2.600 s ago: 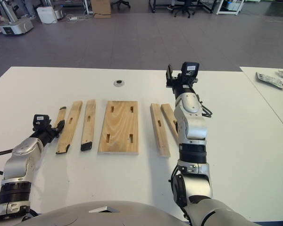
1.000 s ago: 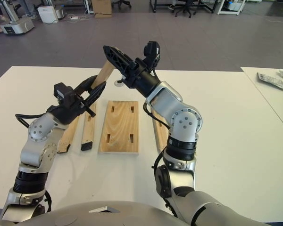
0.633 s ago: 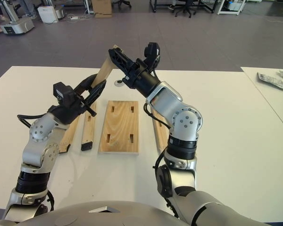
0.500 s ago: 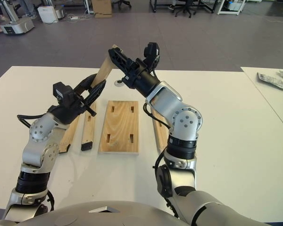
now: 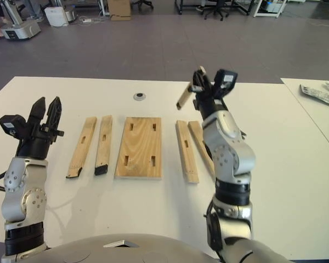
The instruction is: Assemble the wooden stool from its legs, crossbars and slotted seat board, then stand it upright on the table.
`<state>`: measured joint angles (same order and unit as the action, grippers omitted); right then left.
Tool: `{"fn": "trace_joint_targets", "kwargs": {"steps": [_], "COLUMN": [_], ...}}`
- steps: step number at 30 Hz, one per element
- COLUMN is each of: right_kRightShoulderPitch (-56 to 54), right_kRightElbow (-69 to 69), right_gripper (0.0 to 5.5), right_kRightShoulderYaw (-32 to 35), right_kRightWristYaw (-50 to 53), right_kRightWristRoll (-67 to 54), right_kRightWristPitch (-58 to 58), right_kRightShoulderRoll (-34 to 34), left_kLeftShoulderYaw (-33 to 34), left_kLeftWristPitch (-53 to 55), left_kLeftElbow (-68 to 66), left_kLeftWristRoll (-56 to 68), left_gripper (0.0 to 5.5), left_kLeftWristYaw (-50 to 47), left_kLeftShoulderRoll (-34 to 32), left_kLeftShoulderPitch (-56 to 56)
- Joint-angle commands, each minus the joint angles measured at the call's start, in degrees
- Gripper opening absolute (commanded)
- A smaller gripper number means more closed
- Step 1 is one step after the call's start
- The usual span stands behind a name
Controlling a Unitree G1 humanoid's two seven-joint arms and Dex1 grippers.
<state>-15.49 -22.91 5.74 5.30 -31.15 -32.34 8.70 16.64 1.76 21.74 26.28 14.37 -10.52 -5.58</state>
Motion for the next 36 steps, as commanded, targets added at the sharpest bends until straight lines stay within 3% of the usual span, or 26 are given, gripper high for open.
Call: {"fn": "trace_joint_targets", "kwargs": {"steps": [1, 7, 15, 29, 36], "right_kRightShoulderPitch": [7.3, 11.0, 15.5, 11.3, 15.0], "right_kRightElbow": [-7.4, -7.4, -6.2, 1.5, 9.2], "right_gripper": [0.42, 0.42, 0.42, 0.42, 0.42], "right_kRightShoulderYaw": [-6.6, -7.3, -6.9, -6.1, -4.7], "right_kRightWristYaw": [-0.9, -0.8, -2.2, -3.0, -12.0], "right_kRightWristRoll": [5.5, 14.4, 15.8, 18.8, 17.6], "right_kRightWristPitch": [-1.0, -1.6, -2.3, 0.4, 11.7], "right_kRightShoulderRoll": [1.4, 4.5, 2.3, -1.9, -0.6], "left_kLeftShoulderYaw": [0.5, 0.2, -0.7, -0.9, -0.8], "left_kLeftWristPitch": [-0.1, 0.0, 0.6, -1.0, -2.4], "left_kLeftElbow": [1.4, 2.7, 3.5, -1.5, -3.1], "left_kLeftWristRoll": [-1.9, -2.9, -3.1, -4.0, -4.4], "left_gripper": [2.30, 2.30, 2.30, 2.30, 2.30], "left_kLeftWristYaw": [-2.5, -3.4, -3.6, -2.4, -1.4], "left_kLeftShoulderRoll": [0.5, 0.9, 0.6, -0.7, -0.4], "left_kLeftShoulderPitch": [-0.8, -3.0, -3.9, 0.2, 0.3]}}
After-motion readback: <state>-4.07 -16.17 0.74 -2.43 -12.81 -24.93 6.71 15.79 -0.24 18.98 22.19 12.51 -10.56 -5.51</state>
